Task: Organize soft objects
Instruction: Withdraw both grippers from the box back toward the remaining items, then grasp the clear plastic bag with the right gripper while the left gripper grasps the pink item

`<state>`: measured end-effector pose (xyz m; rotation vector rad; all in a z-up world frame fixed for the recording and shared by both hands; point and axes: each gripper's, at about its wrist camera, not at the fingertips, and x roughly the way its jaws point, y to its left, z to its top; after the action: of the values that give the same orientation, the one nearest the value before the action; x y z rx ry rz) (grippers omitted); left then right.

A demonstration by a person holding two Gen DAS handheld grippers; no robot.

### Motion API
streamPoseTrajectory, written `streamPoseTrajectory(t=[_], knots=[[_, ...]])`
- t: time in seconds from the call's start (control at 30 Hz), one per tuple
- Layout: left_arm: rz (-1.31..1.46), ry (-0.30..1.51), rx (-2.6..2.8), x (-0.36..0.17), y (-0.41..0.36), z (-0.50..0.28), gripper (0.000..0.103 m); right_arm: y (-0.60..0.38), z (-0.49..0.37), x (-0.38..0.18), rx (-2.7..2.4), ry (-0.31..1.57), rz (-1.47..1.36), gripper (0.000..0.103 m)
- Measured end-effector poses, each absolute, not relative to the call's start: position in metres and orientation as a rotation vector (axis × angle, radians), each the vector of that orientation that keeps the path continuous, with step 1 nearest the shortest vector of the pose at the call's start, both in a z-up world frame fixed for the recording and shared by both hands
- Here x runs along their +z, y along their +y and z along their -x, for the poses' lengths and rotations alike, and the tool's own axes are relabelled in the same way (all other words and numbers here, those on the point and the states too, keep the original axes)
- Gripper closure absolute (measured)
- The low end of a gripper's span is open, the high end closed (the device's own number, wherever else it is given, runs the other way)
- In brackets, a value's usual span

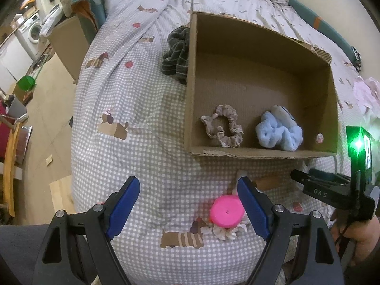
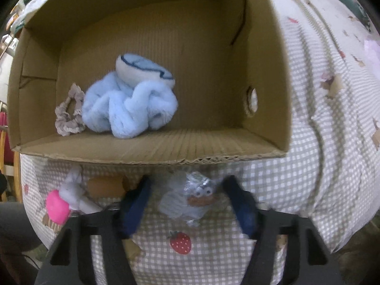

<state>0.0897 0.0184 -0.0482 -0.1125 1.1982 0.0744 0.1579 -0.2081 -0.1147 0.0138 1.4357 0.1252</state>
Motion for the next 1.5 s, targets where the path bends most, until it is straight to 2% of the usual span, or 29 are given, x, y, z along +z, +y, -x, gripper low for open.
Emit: streamPoseTrajectory(t=[0.2, 0.3, 0.67, 0.8, 0.87, 1.0, 1.13, 1.17, 1.5], knots=[[0.119, 1.221, 0.098, -0.056, 0.024, -0.091, 0.02, -0.215, -0.166, -0.111, 0.152, 1.438, -0.064, 0.07], [0.096, 1.22, 0.091, -0.057, 0.021, -0.091, 0.021, -0.219, -0.165, -0.109, 0.163, 1.437, -0.074, 0.092], [0.158, 1.269, 0.062, -0.071, 0.027, -0.09, 0.021, -0.219, -0.136, -0.06, 0.298, 1.329, -0.157, 0.095], [0.199, 1.371, -0.018, -0.093, 0.017, -0.09, 0.022, -0.239, -0.114, -0.038, 0.331, 1.267, -0.199, 0.095], [0.201, 1.411, -0.033, -0.104, 0.01, -0.091, 0.029, -0.248, -0.108, -0.037, 0.336, 1.254, -0.219, 0.095], [0.214, 1.46, -0.088, -0.118, -0.006, -0.094, 0.032, -0.258, -0.092, -0.028, 0.333, 1.239, -0.228, 0.095], [0.212, 1.48, -0.125, -0.128, -0.015, -0.098, 0.05, -0.277, -0.088, -0.019, 0.321, 1.233, -0.248, 0.095], [0.219, 1.487, -0.131, -0.13, -0.017, -0.099, 0.059, -0.277, -0.085, -0.02, 0.318, 1.231, -0.251, 0.095], [0.227, 1.382, -0.043, -0.103, 0.008, -0.096, 0.06, -0.266, -0.09, -0.029, 0.327, 1.23, -0.249, 0.095]])
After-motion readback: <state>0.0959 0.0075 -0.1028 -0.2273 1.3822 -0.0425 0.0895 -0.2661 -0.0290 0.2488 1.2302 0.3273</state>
